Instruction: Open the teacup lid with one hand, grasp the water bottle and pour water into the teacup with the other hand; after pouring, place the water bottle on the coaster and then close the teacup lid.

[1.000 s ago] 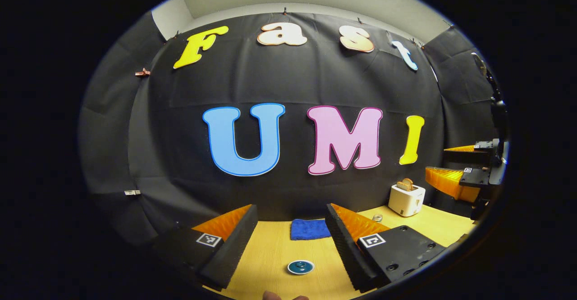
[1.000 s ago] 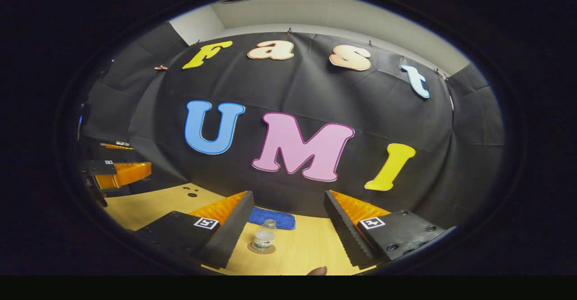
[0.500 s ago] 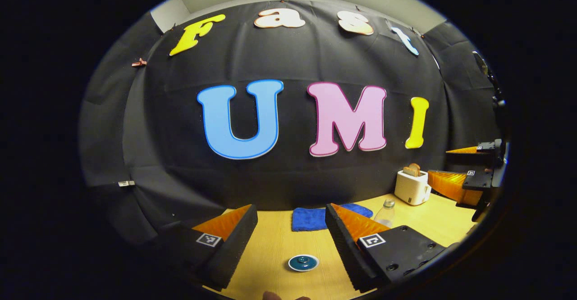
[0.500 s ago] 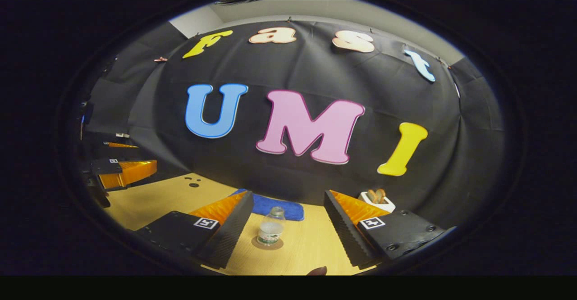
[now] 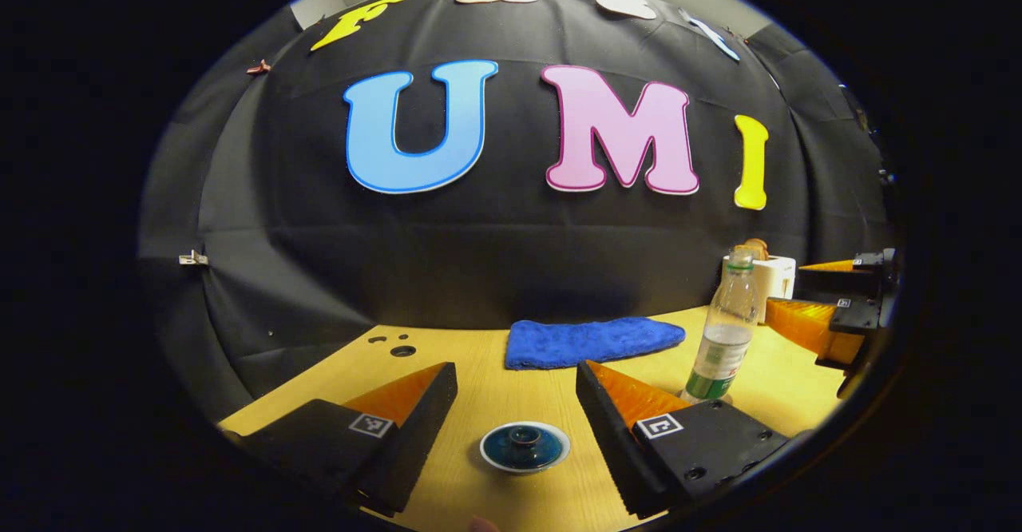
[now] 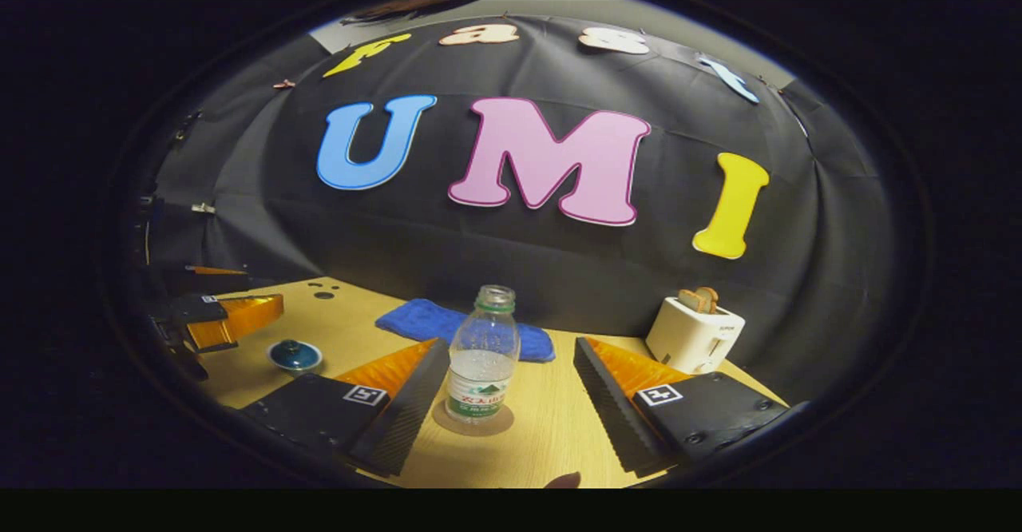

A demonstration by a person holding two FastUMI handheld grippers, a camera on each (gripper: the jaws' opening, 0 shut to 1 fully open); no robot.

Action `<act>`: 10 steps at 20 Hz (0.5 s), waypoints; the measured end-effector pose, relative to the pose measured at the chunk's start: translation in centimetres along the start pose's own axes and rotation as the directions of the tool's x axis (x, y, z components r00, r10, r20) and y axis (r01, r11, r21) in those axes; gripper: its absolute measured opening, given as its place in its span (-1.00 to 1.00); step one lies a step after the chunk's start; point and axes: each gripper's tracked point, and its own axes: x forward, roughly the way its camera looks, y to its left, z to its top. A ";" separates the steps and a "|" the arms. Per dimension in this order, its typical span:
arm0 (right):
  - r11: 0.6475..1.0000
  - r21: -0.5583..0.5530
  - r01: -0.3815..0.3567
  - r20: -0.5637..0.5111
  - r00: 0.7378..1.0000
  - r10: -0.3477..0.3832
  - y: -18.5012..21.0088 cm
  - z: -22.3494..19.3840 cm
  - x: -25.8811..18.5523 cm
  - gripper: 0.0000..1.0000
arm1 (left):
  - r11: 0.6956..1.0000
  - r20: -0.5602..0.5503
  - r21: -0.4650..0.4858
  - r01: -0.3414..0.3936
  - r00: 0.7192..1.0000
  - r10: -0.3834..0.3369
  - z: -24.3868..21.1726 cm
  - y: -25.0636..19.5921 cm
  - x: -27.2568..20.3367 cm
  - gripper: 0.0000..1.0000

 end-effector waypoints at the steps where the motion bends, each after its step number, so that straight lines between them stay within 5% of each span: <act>1: 1.000 0.003 -0.001 -0.002 1.000 0.001 -0.1 -0.4 0.2 0.95 | 1.000 -0.008 0.017 0.007 1.000 -0.007 -1.0 -0.2 0.4 0.87; 9: 1.000 -0.007 -0.013 -0.002 1.000 0.013 0.2 -1.5 0.7 0.95 | 0.994 -0.046 0.101 0.031 0.999 -0.026 -4.7 -1.2 2.1 0.50; 10: 1.000 -0.008 -0.013 0.000 1.000 0.013 0.1 -1.4 0.7 0.95 | 0.995 -0.057 0.099 0.032 0.998 -0.026 -5.1 -1.3 2.3 0.31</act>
